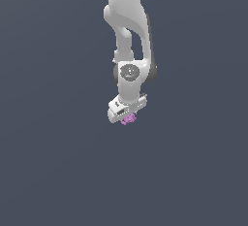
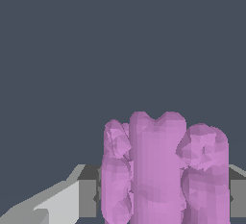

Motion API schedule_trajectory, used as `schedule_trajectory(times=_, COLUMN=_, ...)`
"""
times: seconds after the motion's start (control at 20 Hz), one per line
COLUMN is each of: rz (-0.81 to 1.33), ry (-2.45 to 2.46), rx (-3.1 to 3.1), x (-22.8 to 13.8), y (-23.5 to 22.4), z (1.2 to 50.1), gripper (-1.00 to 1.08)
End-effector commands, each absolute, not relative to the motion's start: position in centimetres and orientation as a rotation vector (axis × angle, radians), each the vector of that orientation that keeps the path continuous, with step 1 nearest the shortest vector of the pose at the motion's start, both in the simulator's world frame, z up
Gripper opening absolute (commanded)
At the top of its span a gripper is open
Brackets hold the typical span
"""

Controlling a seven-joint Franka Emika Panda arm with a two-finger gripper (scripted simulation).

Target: Pick up the object and move it to a goal position.

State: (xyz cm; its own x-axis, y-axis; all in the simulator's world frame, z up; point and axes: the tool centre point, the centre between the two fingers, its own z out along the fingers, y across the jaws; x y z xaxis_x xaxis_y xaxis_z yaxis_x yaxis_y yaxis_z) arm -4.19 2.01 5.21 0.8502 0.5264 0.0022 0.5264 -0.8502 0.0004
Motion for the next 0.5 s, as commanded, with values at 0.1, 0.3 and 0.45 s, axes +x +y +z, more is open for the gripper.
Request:
schedule_trajectory(times=0.1, rz=-0.003, ry=-0.859, rx=-3.022, x=-4.2, y=2.1, z=5.6, gripper=-1.0)
schedule_trajectory(times=0.3, rz=-0.003, ry=-0.859, rx=-3.022, x=-4.2, y=2.4, z=7.0, gripper=-1.0)
schedule_trajectory(times=0.45, rz=-0.003, ry=-0.859, rx=-3.022, x=-4.3, y=2.7, z=8.6, gripper=-1.0)
